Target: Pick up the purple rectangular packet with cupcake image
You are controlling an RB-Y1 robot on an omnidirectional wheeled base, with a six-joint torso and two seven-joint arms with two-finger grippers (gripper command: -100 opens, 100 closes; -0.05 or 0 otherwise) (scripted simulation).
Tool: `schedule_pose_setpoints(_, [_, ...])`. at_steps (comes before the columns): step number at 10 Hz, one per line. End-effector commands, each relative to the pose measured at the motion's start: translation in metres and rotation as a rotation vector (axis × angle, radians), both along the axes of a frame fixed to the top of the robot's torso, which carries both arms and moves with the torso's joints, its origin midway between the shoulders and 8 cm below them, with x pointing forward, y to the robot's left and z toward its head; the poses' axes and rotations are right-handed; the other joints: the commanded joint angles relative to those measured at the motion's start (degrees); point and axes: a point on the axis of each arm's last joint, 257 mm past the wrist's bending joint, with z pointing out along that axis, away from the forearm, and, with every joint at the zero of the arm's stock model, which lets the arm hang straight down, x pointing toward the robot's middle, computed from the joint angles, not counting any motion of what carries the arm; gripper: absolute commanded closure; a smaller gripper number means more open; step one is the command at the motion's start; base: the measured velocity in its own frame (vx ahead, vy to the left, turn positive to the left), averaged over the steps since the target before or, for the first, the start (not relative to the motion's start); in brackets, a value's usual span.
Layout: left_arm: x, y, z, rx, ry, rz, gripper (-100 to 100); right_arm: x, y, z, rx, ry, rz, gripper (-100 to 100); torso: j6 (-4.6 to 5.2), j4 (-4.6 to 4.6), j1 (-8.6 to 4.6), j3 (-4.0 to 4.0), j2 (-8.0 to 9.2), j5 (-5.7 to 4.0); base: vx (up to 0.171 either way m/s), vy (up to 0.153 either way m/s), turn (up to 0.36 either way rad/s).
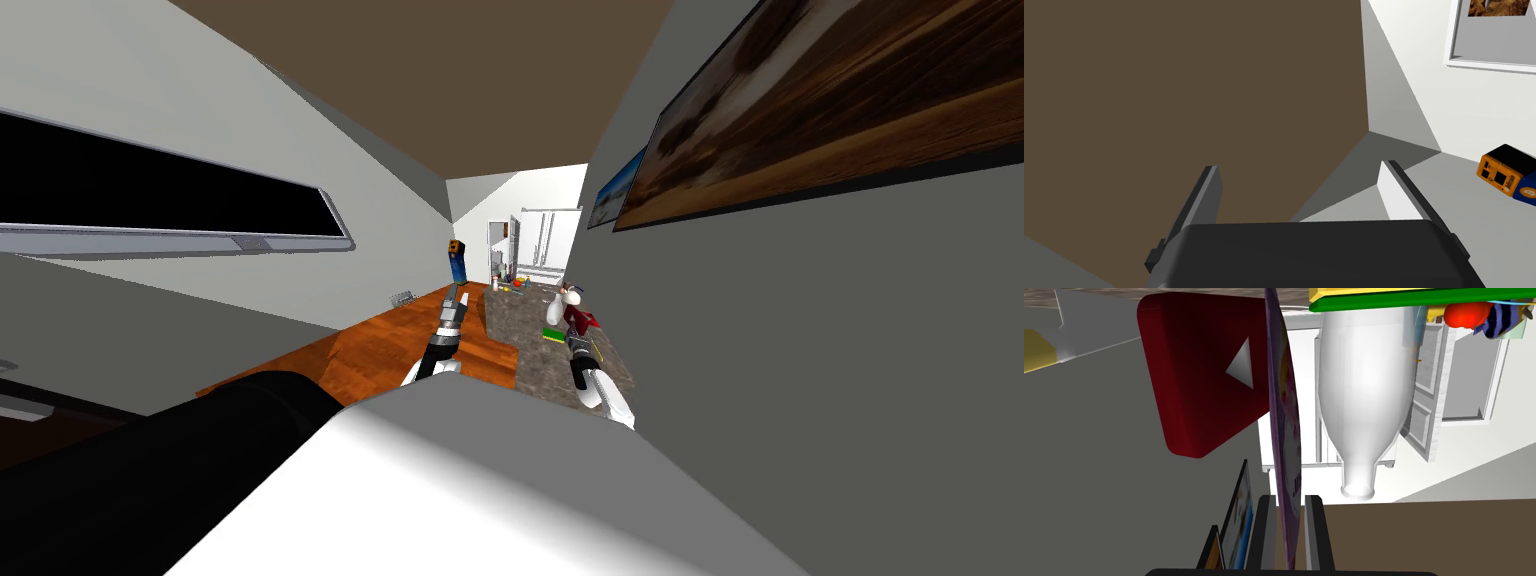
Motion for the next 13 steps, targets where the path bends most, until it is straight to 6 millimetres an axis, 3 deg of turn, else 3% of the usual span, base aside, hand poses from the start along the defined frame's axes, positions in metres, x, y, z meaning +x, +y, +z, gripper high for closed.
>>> schedule_pose_setpoints(1, [0.000, 0.000, 0.000, 0.000, 0.000, 0.000, 0, -0.003, 0.003, -0.005, 0.031, 0.006, 0.011, 100, 0.00, 0.00, 0.00, 0.00, 0.00, 0.00, 0.013, 0.060, -0.033])
schedule_pose_setpoints(2, [0.000, 0.000, 0.000, 0.000, 0.000, 0.000, 0, -0.015, -0.029, -0.005, -0.004, 0.008, -0.005, 100, -0.07, -0.07, -0.14, -0.07, -0.06, -0.09, 0.039, 0.118, 0.044])
schedule_pose_setpoints(5, [0.000, 0.000, 0.000, 0.000, 0.000, 0.000, 0, -0.014, -0.025, -0.002, 0.037, -0.007, 0.016, 100, -0.03, -0.16, -0.23, -0.19, -0.22, -0.14, 0.012, 0.067, -0.011])
schedule_pose_setpoints(6, [0.000, 0.000, 0.000, 0.000, 0.000, 0.000, 0, -0.027, -0.054, 0.002, -0.005, -0.014, 0.008, 100, -0.02, -0.16, -0.46, -0.19, -0.22, -0.19, 0.019, 0.086, 0.038])
schedule_pose_setpoints(9, [0.000, 0.000, 0.000, 0.000, 0.000, 0.000, 0, -0.026, -0.053, 0.008, 0.036, -0.036, 0.018, 100, -0.02, -0.16, -0.30, -0.20, -0.24, -0.16, 0.016, 0.063, -0.013])
schedule_pose_setpoints(10, [0.000, 0.000, 0.000, 0.000, 0.000, 0.000, 0, -0.039, -0.082, 0.015, -0.017, -0.051, 0.014, 100, -0.01, -0.16, -0.45, -0.20, -0.25, -0.20, 0.031, 0.107, 0.035])
schedule_pose_setpoints(13, [0.000, 0.000, 0.000, 0.000, 0.000, 0.000, 0, -0.038, -0.082, 0.023, 0.027, -0.080, 0.018, 100, -0.02, -0.15, -0.32, -0.20, -0.25, -0.18, 0.016, 0.062, -0.014])
